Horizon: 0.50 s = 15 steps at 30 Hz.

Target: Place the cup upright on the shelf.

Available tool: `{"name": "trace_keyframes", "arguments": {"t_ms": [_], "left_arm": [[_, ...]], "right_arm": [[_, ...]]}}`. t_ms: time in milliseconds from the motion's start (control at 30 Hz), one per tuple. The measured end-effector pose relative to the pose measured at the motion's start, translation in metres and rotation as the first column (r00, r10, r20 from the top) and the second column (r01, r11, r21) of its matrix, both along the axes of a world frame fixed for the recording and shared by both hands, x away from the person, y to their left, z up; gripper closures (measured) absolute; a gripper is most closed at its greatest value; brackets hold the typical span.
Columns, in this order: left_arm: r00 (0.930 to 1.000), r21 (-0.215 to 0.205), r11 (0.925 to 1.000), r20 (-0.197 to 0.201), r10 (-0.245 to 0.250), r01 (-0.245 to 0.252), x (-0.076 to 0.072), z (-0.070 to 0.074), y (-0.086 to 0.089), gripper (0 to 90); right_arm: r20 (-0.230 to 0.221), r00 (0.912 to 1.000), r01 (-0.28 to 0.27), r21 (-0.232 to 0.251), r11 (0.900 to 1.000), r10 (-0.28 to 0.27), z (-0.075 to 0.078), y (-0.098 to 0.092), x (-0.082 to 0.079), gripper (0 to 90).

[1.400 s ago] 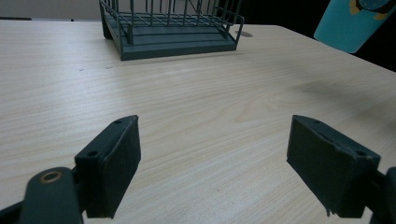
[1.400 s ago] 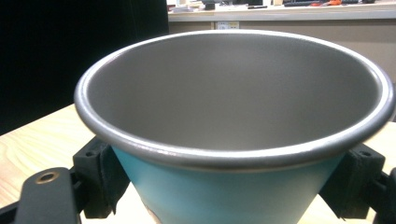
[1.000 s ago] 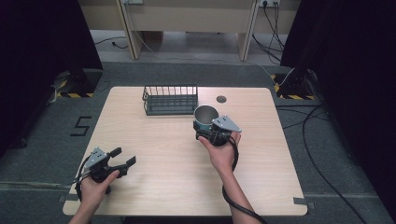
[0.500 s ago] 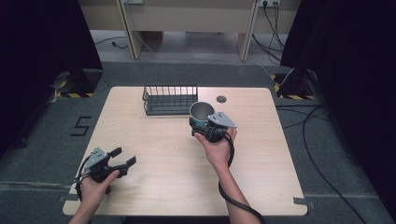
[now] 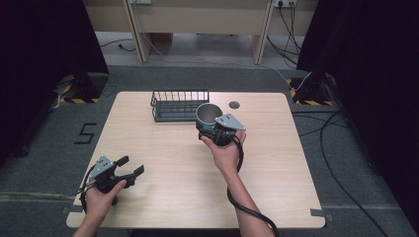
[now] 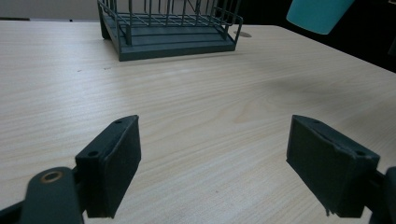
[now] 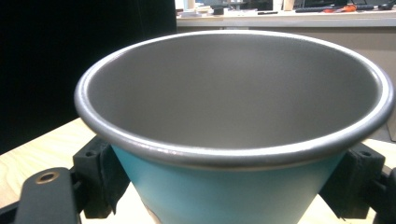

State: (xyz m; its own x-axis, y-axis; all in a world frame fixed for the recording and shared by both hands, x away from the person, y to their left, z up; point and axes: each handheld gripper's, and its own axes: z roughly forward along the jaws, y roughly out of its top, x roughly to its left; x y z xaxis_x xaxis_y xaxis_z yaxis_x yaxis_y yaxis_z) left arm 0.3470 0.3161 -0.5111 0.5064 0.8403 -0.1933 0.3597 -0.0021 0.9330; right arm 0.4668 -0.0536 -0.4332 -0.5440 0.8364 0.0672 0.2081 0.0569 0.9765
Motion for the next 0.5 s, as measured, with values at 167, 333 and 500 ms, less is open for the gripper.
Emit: {"name": "trace_keyframes", "arguments": {"t_ms": [167,333,500], "left_arm": [[1.0000,0.000,1.0000,0.000,0.001,-0.001,0.000,0.000,0.000,17.4],[1.0000,0.001,1.0000,0.000,0.000,0.000,0.000,0.000,0.000,17.4],[1.0000,0.000,1.0000,-0.002,0.001,-0.001,0.000,0.000,0.000,17.4]], "right_arm": [[-0.002,1.0000,0.004,-0.003,1.000,-0.004,0.001,0.001,0.004,17.2],[-0.001,1.0000,0.008,-0.001,1.000,-0.008,0.004,0.002,0.009,17.2],[0.004,0.9999,0.010,-0.004,1.000,-0.010,0.008,0.004,0.014,17.2]]}}
